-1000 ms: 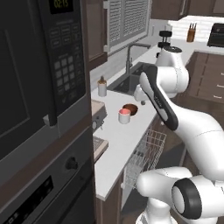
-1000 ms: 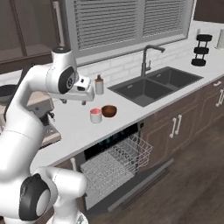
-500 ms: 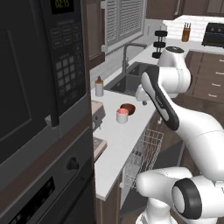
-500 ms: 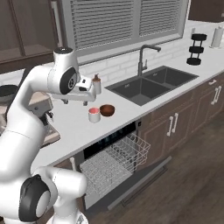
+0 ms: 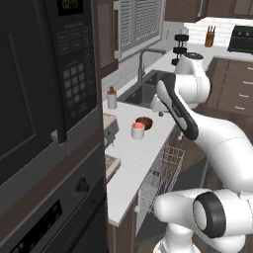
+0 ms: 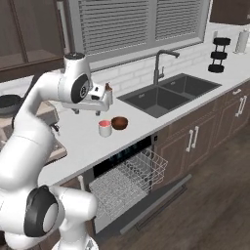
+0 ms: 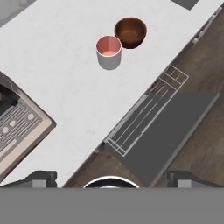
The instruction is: Pick up the cup and bowl from the counter, place them in the dishwasher, and close the dishwasher door.
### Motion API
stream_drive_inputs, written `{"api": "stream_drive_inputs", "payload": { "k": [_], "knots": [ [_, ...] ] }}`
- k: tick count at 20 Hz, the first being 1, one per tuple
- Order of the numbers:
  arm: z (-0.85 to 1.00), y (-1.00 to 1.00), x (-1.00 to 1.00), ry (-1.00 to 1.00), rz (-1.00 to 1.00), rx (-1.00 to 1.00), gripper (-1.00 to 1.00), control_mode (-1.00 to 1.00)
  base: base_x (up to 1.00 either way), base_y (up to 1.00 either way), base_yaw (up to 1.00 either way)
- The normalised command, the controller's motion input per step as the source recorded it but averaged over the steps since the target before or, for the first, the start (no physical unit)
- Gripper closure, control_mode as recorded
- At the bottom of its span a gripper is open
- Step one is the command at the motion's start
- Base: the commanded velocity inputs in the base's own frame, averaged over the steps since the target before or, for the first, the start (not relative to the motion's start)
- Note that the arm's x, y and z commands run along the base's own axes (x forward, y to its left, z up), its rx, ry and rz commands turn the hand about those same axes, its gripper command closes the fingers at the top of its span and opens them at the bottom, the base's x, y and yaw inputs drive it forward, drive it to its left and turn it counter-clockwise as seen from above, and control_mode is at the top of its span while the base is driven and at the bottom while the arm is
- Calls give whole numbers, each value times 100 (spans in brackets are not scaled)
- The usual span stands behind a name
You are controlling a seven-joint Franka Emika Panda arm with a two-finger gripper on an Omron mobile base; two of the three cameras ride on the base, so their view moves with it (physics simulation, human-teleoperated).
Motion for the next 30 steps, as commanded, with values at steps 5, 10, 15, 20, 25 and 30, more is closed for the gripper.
{"api": "stream_drive_inputs", "payload": {
  "k": [5,10,15,20,25,30],
  "knots": [
    [-17,-24,82,2,-1,0,-100,-100,0,0,0],
    [-46,-25,80,3,-1,0,-100,-100,0,0,0],
    [-50,0,60,0,-1,0,-100,-100,0,0,0],
    [-42,0,44,0,0,0,-100,-100,0,0,0],
    [-40,6,27,0,0,0,-100,-100,0,0,0],
    [-37,23,28,0,0,0,-100,-100,0,0,0]
  ]
}}
